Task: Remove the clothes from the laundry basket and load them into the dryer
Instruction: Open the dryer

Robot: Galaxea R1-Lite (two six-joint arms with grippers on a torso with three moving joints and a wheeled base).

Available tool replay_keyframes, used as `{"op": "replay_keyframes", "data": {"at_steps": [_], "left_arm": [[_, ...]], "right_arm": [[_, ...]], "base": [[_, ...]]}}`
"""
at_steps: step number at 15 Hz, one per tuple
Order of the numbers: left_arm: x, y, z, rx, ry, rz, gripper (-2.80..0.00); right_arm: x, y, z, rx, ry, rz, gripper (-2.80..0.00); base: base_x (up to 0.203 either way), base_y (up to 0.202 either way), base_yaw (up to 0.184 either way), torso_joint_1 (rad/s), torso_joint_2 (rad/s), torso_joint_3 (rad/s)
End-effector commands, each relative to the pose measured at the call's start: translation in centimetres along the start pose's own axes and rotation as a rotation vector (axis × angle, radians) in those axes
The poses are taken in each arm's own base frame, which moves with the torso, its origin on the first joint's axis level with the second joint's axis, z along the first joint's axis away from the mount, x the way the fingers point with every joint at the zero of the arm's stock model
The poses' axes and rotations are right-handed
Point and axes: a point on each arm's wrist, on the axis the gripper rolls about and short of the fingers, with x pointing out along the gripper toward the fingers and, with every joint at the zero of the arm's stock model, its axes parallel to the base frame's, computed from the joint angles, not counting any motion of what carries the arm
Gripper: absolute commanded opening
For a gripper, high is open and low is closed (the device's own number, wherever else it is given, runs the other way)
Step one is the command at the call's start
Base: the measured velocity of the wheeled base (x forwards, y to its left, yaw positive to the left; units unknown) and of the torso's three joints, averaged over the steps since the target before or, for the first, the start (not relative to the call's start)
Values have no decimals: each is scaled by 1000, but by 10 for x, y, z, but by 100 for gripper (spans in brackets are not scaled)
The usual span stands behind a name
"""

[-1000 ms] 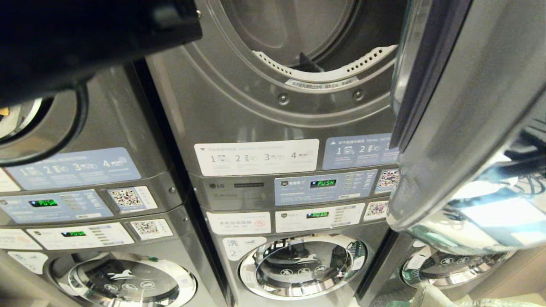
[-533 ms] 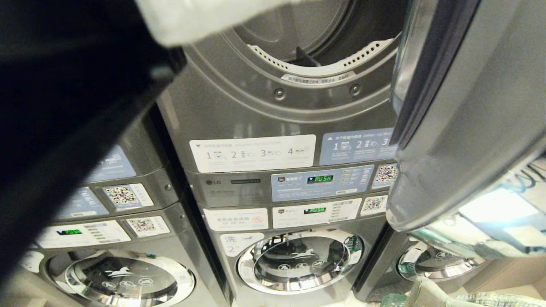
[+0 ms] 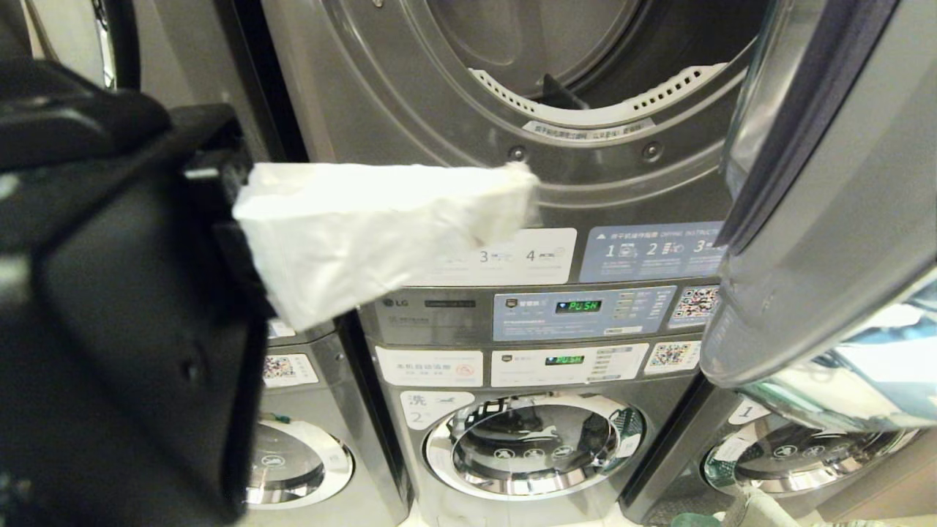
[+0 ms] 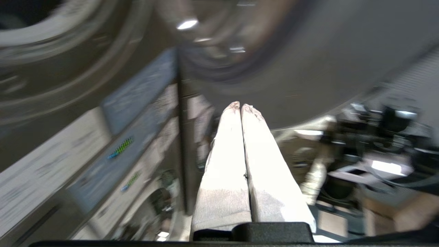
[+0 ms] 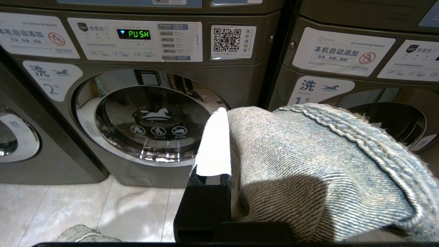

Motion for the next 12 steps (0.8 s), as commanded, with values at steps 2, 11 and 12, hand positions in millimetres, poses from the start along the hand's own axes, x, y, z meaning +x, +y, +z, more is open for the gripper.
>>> {"op": "replay_keyframes", "data": {"at_steps": [2, 11, 12], "left_arm": [[-30, 24, -1, -3, -15, 166, -280], [-158, 13, -118, -83, 198, 781, -280], [-167, 5, -134, -103, 233, 817, -280]], "right_arm": [[0, 0, 0, -2, 3, 0, -280], [0, 0, 0, -6, 2, 3, -280], [0, 0, 0, -2, 3, 1, -280]], "base": [[0, 0, 0, 0, 0, 0], [0, 0, 0, 0, 0, 0], [0, 0, 0, 0, 0, 0]]}}
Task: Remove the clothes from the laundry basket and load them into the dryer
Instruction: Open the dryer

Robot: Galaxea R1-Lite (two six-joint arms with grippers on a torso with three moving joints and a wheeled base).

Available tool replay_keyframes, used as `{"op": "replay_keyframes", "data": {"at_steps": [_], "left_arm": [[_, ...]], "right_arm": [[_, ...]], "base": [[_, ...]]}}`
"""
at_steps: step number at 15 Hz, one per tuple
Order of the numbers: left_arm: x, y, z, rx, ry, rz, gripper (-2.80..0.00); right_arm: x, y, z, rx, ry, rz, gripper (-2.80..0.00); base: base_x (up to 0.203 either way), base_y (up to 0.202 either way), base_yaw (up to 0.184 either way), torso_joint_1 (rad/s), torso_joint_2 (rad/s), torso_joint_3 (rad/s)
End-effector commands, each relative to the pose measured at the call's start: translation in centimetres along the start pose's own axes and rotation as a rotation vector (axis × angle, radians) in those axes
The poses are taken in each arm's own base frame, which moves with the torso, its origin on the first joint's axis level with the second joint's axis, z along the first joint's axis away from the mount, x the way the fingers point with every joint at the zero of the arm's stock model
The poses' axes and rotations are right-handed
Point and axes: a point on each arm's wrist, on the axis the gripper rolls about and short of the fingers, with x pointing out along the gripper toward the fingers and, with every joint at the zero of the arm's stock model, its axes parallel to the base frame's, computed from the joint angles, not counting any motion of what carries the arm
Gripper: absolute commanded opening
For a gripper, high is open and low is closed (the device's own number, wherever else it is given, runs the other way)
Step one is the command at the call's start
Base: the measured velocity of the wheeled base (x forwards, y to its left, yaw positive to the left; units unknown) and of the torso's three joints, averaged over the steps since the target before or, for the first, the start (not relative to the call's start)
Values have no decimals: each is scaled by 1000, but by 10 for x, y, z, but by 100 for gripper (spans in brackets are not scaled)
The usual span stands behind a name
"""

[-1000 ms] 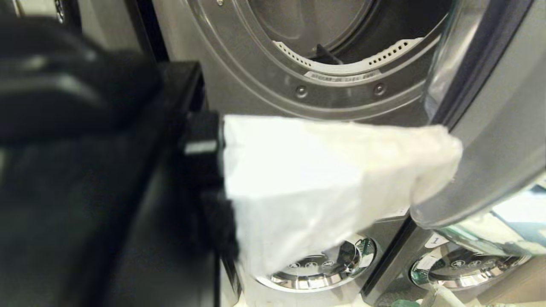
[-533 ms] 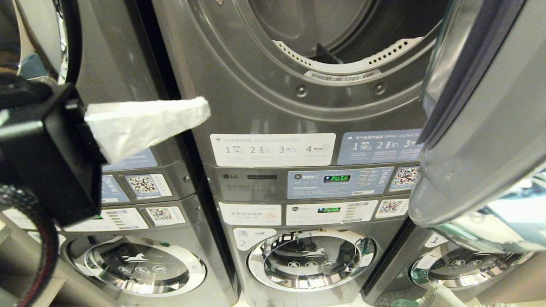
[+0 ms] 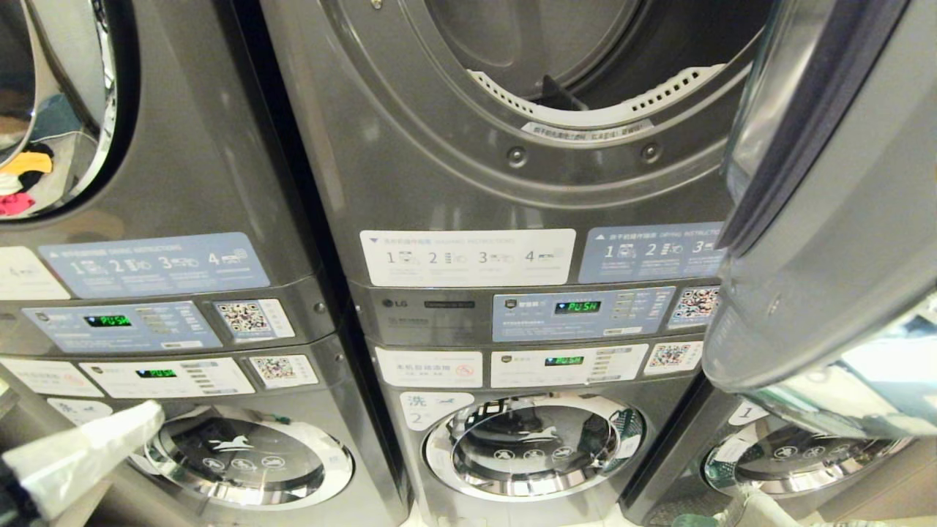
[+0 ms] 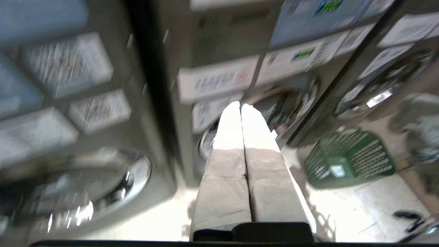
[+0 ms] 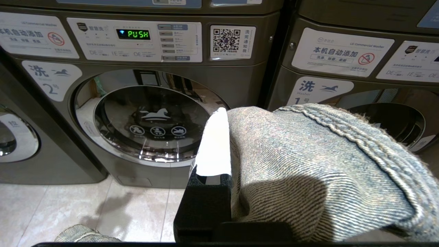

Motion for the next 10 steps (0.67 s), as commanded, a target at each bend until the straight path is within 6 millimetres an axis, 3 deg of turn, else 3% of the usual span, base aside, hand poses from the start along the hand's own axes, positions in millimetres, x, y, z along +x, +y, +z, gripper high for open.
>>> {"op": "replay_keyframes", "data": {"at_steps": [1, 5, 8, 10], "left_arm": [[-22, -1, -31, -8, -11, 55, -280], [-41, -7, -104, -3, 43, 65, -280], [-53, -8, -130, -31, 215, 165, -280], [-54, -8, -131, -41, 226, 254, -280]], "right_arm": [[0, 0, 0, 2, 3, 0, -280], [0, 0, 0, -4, 3, -1, -280], [0, 0, 0, -4, 3, -3, -280], [0, 0, 0, -5, 3, -3, -280]], "base": [[0, 0, 0, 0, 0, 0], [0, 0, 0, 0, 0, 0], [0, 0, 0, 0, 0, 0], [0, 0, 0, 0, 0, 0]]}}
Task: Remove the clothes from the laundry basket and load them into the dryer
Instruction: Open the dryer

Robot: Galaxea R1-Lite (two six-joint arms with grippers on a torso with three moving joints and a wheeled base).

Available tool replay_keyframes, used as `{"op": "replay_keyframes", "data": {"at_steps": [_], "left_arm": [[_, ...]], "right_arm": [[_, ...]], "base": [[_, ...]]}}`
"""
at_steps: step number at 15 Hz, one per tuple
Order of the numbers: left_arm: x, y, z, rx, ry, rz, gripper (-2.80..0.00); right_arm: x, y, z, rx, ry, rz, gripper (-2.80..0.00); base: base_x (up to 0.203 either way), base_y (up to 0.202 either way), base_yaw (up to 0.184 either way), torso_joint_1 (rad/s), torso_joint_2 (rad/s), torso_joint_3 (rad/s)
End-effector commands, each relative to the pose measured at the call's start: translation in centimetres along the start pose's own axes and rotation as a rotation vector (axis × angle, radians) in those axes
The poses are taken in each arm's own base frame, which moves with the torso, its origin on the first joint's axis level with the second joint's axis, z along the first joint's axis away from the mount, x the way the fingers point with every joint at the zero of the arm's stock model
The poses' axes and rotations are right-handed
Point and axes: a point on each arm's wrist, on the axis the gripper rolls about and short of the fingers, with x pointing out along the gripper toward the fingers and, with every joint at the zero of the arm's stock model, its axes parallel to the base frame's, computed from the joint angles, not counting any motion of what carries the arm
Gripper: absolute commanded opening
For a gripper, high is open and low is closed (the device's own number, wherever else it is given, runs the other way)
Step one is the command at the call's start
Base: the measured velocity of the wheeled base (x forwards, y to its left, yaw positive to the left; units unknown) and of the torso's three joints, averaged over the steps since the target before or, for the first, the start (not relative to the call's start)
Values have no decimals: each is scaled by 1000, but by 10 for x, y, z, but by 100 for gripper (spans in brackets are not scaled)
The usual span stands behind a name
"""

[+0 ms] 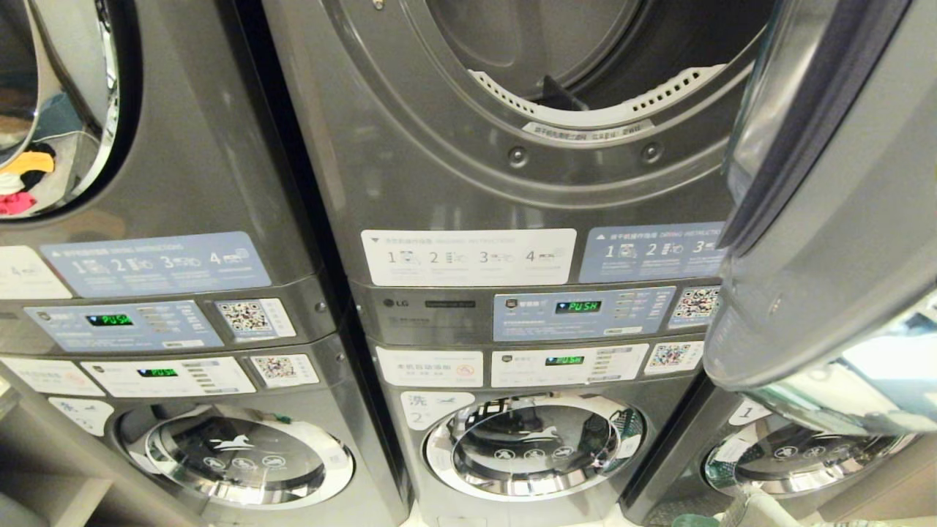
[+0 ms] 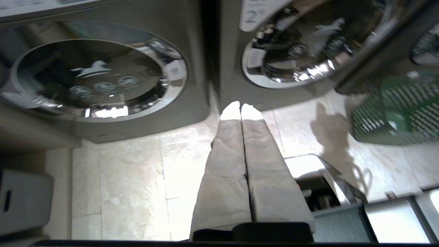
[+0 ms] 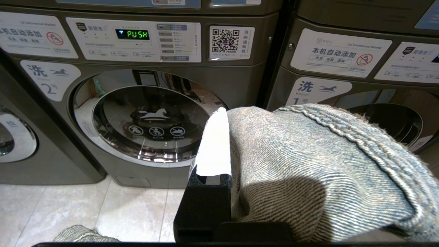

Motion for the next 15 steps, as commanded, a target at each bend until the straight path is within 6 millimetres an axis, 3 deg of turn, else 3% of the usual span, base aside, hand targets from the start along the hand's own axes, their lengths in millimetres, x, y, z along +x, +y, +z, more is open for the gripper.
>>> {"op": "replay_keyframes", "data": {"at_steps": [1, 4, 8, 11, 13, 15], "left_arm": [[-2, -1, -3, -34, -13, 101, -280], [0, -2, -3, -80, -32, 252, -280], [1, -1, 14, -27, -287, 188, -280], [3, -2, 3, -81, -158, 150, -280], [2, -2, 3, -49, -155, 44, -280], [0, -2, 2, -51, -176, 64, -280]], "right_arm": [[0, 0, 0, 2, 2, 1, -280], [0, 0, 0, -1, 1, 1, -280], [0, 0, 0, 1, 1, 1, -280], [0, 0, 0, 2, 1, 1, -280], [0, 0, 0, -3, 1, 1, -280], [0, 0, 0, 1, 1, 1, -280]], "base": [[0, 0, 0, 0, 0, 0], [0, 0, 0, 0, 0, 0], [0, 0, 0, 0, 0, 0], [0, 0, 0, 0, 0, 0], [0, 0, 0, 0, 0, 0], [0, 0, 0, 0, 0, 0]]}}
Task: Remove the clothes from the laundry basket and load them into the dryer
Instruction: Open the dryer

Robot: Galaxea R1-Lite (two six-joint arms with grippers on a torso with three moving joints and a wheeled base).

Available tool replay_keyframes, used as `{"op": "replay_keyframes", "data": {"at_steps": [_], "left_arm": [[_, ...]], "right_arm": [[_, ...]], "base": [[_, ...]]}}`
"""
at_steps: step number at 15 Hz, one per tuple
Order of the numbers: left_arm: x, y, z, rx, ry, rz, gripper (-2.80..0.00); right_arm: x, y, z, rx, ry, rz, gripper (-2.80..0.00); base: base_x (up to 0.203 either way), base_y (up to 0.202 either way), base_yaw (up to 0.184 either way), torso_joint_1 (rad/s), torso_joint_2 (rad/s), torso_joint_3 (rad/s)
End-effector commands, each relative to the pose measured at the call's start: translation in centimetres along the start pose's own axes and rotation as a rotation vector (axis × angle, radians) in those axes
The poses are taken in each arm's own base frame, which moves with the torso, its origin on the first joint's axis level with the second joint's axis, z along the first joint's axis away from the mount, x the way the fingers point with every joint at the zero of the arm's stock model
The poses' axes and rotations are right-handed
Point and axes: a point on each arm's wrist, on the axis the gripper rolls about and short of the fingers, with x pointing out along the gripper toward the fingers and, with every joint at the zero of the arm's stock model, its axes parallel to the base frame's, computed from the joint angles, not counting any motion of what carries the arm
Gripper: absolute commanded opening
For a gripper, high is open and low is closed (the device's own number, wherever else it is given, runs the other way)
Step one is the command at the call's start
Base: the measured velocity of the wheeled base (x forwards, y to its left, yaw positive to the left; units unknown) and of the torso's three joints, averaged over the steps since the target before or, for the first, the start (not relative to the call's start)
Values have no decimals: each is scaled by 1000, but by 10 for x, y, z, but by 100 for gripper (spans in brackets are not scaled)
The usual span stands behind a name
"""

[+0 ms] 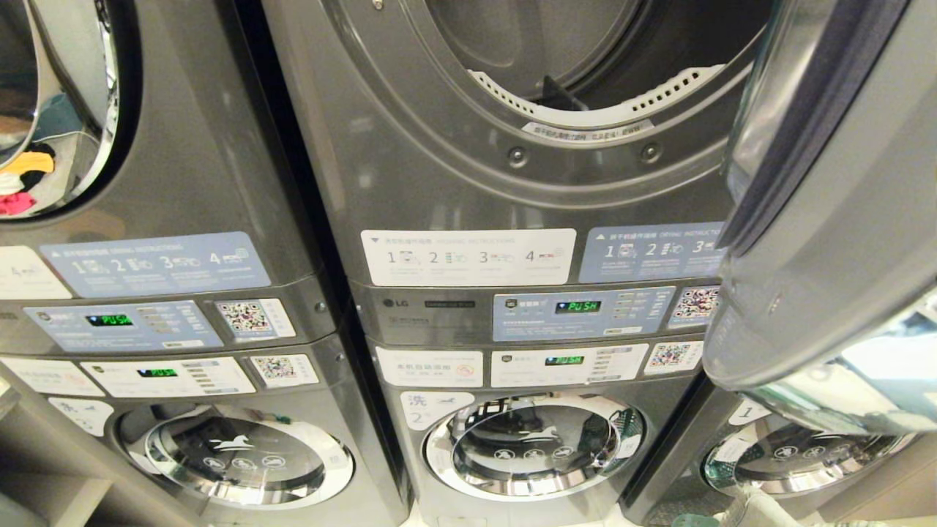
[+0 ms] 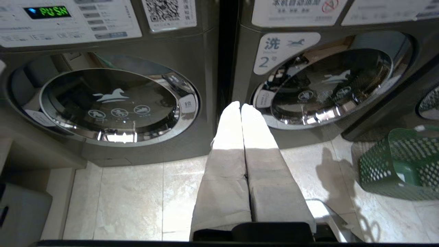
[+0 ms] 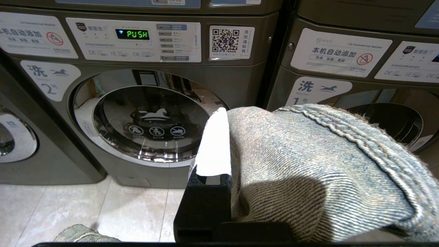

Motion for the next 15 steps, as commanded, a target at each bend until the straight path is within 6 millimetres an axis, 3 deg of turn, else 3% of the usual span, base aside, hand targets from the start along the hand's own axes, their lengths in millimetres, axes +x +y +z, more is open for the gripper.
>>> {"op": "replay_keyframes", "data": {"at_steps": [1, 4, 15], "left_arm": [[-5, 0, -1, 1, -66, 13, -280], [-19, -1, -10, 16, -258, 68, -280], [-17, -1, -15, 19, -226, 98, -280]], "right_arm": [[0, 0, 0, 4, 2, 1, -280], [0, 0, 0, -6, 4, 6, -280], [0, 0, 0, -22, 4, 3, -280]], "base": [[0, 0, 0, 0, 0, 0], [0, 0, 0, 0, 0, 0], [0, 0, 0, 0, 0, 0]]}}
